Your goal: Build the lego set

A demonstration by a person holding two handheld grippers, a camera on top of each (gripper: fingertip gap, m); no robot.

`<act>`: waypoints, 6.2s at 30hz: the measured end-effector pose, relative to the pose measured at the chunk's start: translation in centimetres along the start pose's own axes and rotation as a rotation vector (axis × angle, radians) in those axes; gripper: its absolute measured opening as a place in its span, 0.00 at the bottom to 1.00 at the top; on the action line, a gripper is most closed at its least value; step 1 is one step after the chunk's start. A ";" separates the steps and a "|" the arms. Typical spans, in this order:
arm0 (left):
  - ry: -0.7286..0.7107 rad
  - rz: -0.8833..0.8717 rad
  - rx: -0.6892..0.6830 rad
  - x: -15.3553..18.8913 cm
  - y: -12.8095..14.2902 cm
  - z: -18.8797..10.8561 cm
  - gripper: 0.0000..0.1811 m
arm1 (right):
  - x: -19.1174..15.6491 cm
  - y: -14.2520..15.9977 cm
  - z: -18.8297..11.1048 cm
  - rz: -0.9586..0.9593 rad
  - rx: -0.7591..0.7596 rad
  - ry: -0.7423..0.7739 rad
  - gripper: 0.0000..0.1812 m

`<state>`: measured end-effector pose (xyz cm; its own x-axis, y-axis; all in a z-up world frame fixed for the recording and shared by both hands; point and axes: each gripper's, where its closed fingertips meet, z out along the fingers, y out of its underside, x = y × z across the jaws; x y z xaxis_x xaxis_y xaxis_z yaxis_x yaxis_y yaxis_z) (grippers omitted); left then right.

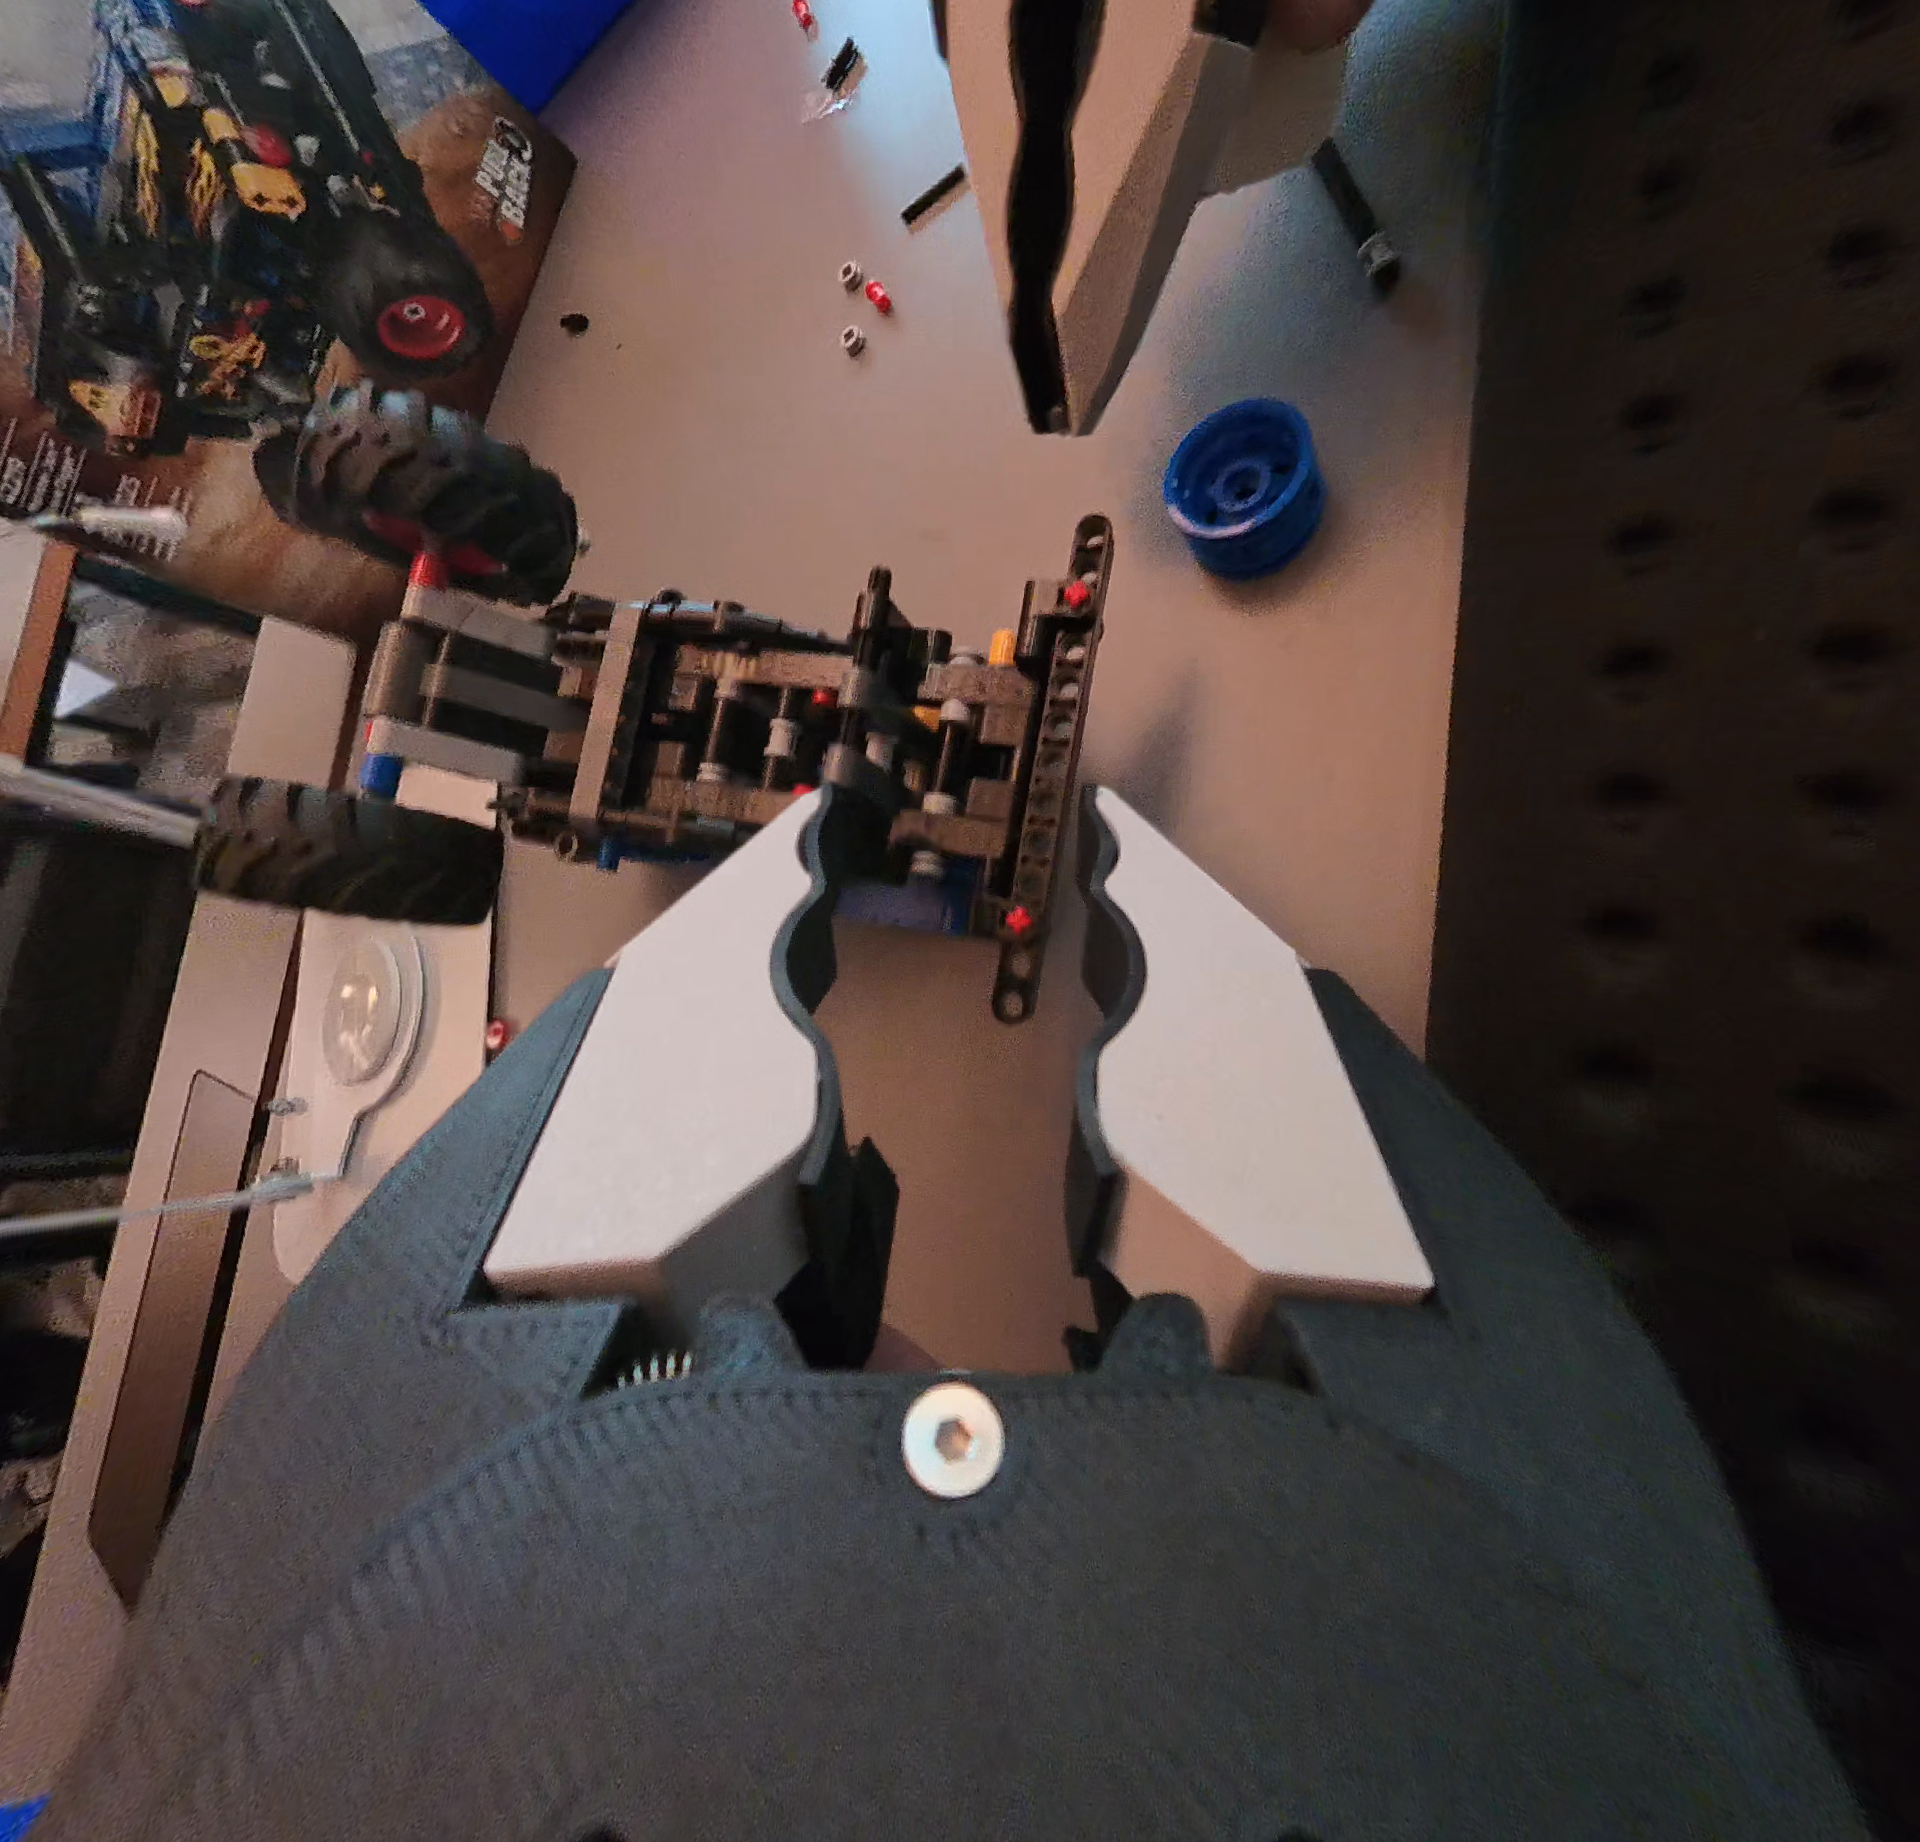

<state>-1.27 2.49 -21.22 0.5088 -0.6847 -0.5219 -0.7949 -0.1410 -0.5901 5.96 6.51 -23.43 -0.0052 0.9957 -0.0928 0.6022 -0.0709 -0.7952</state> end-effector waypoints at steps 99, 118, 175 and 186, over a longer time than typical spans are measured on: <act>0.087 -0.259 -0.013 -3.5 4.2 -0.7 0.02 | 0.1 -5.0 2.3 -0.217 0.089 0.030 0.02; 0.068 -0.173 0.005 -3.5 3.4 -0.3 0.02 | 1.2 -5.5 1.3 -0.298 0.099 0.135 0.02; -0.004 -0.036 -0.031 -3.3 3.1 0.3 0.01 | 1.4 -5.0 1.4 -0.212 -0.100 -0.133 0.02; -0.022 -0.011 -0.017 -3.1 2.9 0.4 0.01 | 1.5 -4.7 1.5 -0.197 -0.100 -0.170 0.02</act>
<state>-5.05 4.46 -21.58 0.5247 -0.6671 -0.5289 -0.7946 -0.1608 -0.5854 1.91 8.24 -20.73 -0.2583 0.9649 -0.0481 0.6520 0.1374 -0.7456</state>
